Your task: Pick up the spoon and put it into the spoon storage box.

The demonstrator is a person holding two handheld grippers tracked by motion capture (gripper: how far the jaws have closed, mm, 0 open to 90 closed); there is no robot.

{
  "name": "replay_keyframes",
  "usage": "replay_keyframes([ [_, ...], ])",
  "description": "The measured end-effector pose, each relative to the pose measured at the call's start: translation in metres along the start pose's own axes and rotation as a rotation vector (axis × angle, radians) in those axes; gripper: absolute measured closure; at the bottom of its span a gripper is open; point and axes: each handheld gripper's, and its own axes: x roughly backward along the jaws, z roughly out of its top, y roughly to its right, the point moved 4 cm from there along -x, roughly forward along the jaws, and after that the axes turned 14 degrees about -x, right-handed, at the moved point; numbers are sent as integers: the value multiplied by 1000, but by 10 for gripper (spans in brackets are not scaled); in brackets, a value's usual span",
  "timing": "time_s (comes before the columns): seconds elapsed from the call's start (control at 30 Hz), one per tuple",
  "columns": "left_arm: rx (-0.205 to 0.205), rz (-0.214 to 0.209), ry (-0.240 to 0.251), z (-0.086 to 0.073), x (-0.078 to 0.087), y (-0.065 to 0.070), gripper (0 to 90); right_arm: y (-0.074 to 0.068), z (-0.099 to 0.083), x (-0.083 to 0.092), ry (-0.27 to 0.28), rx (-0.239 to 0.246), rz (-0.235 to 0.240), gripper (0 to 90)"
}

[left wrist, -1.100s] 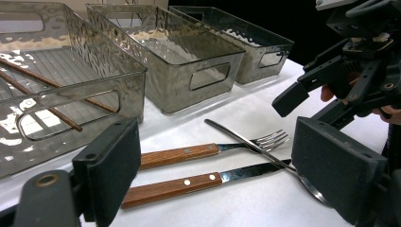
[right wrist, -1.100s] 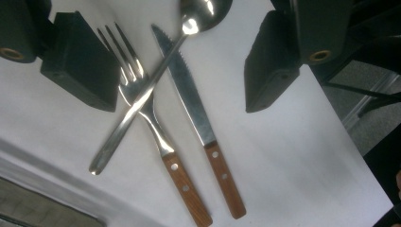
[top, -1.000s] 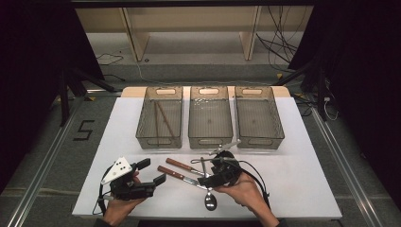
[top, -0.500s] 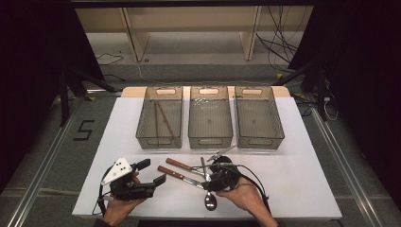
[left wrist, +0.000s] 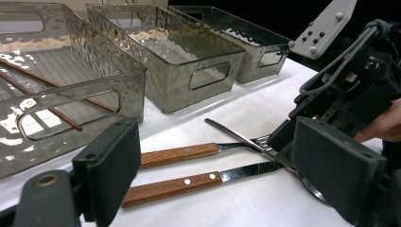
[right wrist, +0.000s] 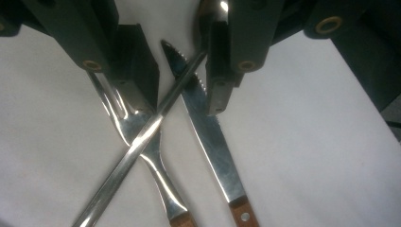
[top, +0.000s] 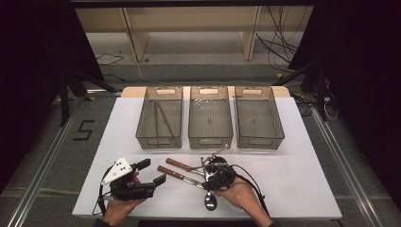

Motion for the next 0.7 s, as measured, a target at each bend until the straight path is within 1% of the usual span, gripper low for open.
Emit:
replay_keyframes([
  [0.17,0,0,1,0,0,0,161,1,1,-6,-25,9,-25,685],
  [0.33,-2,1,2,0,0,1,160,1,2,-6,-31,13,-34,700],
  [0.4,0,2,2,0,-1,0,160,-1,3,-6,-32,24,-48,700],
  [0.67,0,2,0,0,-1,0,160,-9,7,-7,-62,58,-65,708],
  [0.7,0,2,1,0,-1,0,160,-10,7,-7,-65,62,-74,710],
])
